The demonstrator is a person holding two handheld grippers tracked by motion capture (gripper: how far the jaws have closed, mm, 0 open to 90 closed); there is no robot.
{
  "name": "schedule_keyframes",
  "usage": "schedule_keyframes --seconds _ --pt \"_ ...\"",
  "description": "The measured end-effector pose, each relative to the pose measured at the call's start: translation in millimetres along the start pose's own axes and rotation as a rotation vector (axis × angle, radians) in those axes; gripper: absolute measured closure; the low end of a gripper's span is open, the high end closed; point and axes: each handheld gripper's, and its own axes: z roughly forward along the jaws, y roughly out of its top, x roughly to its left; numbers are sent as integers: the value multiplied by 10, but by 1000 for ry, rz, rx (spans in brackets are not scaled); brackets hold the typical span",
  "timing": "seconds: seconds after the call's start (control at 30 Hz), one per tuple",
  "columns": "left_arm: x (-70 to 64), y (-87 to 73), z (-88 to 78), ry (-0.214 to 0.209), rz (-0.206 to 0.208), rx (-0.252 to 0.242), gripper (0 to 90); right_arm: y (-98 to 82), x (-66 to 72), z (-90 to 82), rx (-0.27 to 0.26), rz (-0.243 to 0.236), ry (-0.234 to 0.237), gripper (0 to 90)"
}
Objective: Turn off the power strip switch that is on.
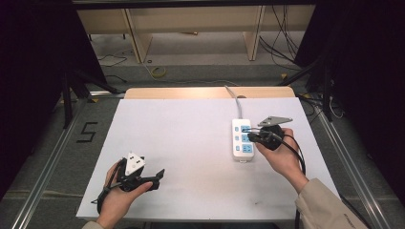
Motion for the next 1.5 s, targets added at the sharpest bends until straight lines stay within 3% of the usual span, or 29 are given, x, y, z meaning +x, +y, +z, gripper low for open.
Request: schedule_keyframes --seconds 0.3,0.77,1.5 --pt "0 -1 5 -2 1 0 163 58 -11 135 18 10 2 900" --pt "-8 5 16 -3 4 0 163 128 -8 169 10 15 0 900" --pt "-18 8 27 -6 9 -1 163 196 0 296 41 11 -2 900"
